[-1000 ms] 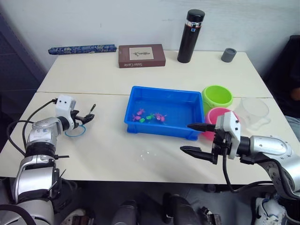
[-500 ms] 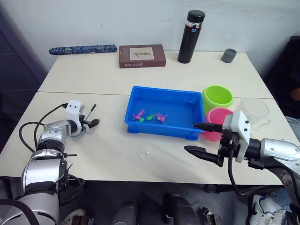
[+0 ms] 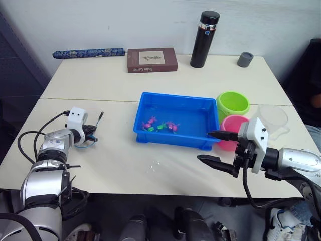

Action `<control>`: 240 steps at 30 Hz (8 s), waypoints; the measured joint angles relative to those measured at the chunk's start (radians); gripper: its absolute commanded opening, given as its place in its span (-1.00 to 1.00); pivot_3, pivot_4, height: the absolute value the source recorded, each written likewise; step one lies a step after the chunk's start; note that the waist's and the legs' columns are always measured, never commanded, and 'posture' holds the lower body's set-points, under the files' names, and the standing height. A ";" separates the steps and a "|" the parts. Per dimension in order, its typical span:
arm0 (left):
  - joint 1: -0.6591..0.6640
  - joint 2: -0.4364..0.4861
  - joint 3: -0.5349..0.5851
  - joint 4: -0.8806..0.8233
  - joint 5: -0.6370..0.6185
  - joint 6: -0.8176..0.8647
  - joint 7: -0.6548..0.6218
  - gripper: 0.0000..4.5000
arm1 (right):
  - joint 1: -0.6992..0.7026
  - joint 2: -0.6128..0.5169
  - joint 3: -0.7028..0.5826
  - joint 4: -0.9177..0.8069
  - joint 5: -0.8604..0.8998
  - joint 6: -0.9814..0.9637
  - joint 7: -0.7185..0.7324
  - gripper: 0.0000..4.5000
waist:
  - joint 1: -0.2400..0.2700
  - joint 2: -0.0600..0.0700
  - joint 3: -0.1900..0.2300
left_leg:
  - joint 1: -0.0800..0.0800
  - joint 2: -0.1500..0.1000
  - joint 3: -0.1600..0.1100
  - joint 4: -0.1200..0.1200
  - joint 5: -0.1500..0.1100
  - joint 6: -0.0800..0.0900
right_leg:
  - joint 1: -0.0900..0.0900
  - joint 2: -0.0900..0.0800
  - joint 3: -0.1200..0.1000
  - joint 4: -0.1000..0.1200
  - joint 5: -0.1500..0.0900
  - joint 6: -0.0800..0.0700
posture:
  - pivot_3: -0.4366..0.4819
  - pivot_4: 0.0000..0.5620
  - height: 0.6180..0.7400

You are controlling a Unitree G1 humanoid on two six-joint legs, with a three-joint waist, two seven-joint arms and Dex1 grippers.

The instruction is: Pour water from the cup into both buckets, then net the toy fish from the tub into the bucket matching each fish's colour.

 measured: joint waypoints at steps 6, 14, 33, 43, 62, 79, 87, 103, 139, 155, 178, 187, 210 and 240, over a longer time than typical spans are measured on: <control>0.000 0.020 0.000 0.010 0.000 -0.014 0.007 -0.97 | -0.044 0.000 0.028 0.027 -0.010 -0.006 0.004 1.00 | -0.003 0.000 0.000 | 0.000 0.000 0.000 0.000 0.000 0.000 | 0.000 0.000 0.000 0.000 0.000 0.000 | -0.05 -0.47 1.00; 0.001 0.152 -0.026 -0.213 0.032 -0.096 -0.071 -0.97 | -0.111 0.021 0.106 0.131 -0.063 -0.071 0.049 1.00 | -0.004 -0.004 0.001 | -0.001 0.000 0.000 0.000 0.000 0.000 | -0.001 0.000 0.000 -0.001 0.000 0.000 | -0.05 -0.47 1.00; 0.133 0.062 -0.243 -1.159 -0.201 0.208 -0.580 -0.97 | -0.282 -0.023 0.205 0.257 -0.106 0.031 0.151 1.00 | -0.003 -0.003 0.002 | -0.002 0.000 -0.001 0.002 -0.001 0.001 | -0.001 0.000 0.000 -0.001 0.000 0.000 | -0.05 -0.47 1.00; 0.045 -0.077 -0.380 -1.074 -0.168 0.076 -0.696 -0.97 | -0.345 -0.005 0.243 0.252 -0.085 0.116 0.151 1.00 | -0.003 -0.003 0.002 | -0.003 0.000 0.000 0.002 -0.001 0.002 | -0.001 0.001 0.000 -0.001 0.000 0.000 | -0.05 -0.47 1.00; 0.045 -0.155 -0.435 -1.073 -0.149 0.055 -0.751 -0.97 | -0.391 0.031 0.274 0.256 -0.107 0.126 0.132 1.00 | -0.002 -0.003 0.002 | -0.003 0.000 -0.001 0.003 -0.001 0.002 | -0.001 0.001 0.000 -0.001 0.000 0.000 | -0.05 -0.47 1.00; 0.042 -0.155 -0.434 -1.072 -0.146 0.059 -0.751 -1.00 | -0.390 0.030 0.274 0.243 -0.096 0.136 0.140 -0.98 | -0.002 -0.003 0.002 | -0.003 0.000 -0.001 0.003 -0.001 0.002 | -0.001 0.000 0.000 -0.001 0.000 0.000 | -0.05 -0.47 1.00; 0.042 -0.155 -0.434 -1.072 -0.146 0.063 -0.755 -1.00 | -0.390 0.029 0.274 0.243 -0.094 0.136 0.140 -0.98 | -0.002 -0.003 0.002 | -0.003 0.000 -0.001 0.003 -0.001 0.002 | -0.001 0.000 0.000 -0.001 0.000 0.000 | -0.05 -0.47 1.00; -0.043 -0.154 -0.350 -1.072 -0.207 0.207 -0.726 0.97 | -0.390 0.015 0.273 0.239 -0.093 0.131 0.151 -1.00 | -0.002 -0.003 0.002 | -0.003 0.000 -0.001 0.003 -0.001 0.002 | -0.001 0.000 0.000 -0.001 0.000 0.000 | -0.05 -0.47 1.00; 0.501 0.252 0.074 -1.478 -0.450 0.656 -0.426 0.97 | -0.542 -0.089 0.384 0.547 -0.517 -0.086 0.124 -1.00 | -0.027 -0.001 0.002 | -0.003 0.000 -0.001 0.001 -0.001 0.001 | -0.002 0.000 0.001 -0.002 0.000 -0.001 | -0.05 -0.47 1.00; 0.538 0.316 0.058 -1.522 -0.453 0.648 -0.457 0.97 | -0.536 -0.089 0.456 0.575 -0.617 -0.107 0.172 -1.00 | -0.029 0.000 0.003 | -0.003 0.001 -0.001 0.001 -0.001 0.001 | -0.002 0.000 0.001 -0.002 -0.001 -0.001 | -0.05 -0.47 1.00; 0.624 0.347 0.116 -1.597 -0.509 0.689 -0.418 0.97 | -0.537 0.022 0.483 0.576 -0.648 -0.102 0.211 -1.00 | -0.029 0.000 0.003 | -0.003 0.001 -0.001 0.001 -0.001 0.001 | -0.002 0.000 0.001 -0.001 -0.001 -0.001 | -0.05 -0.47 1.00; 0.631 0.354 0.117 -1.600 -0.522 0.689 -0.403 0.97 | -0.540 0.029 0.492 0.577 -0.671 -0.102 0.217 -1.00 | -0.029 0.000 0.003 | -0.003 0.001 -0.001 0.001 -0.001 0.001 | -0.002 0.000 0.001 -0.002 -0.001 -0.001 | -0.05 -0.47 1.00; 0.665 0.355 0.150 -1.626 -0.535 0.690 -0.378 0.97 | -0.622 0.177 0.510 0.717 -0.735 -0.138 0.133 -1.00 | -0.031 0.001 0.003 | -0.003 0.001 -0.001 0.001 -0.001 0.001 | -0.002 0.000 0.001 -0.001 -0.001 -0.001 | -0.05 -0.47 1.00; 0.670 0.356 0.156 -1.626 -0.541 0.688 -0.368 0.97 | -0.614 0.224 0.501 0.544 -0.671 -0.105 0.127 -1.00 | -0.033 0.001 0.004 | -0.003 0.001 -0.001 0.001 -0.001 0.000 | -0.002 0.000 0.001 -0.001 -0.001 -0.001 | -0.05 -0.47 1.00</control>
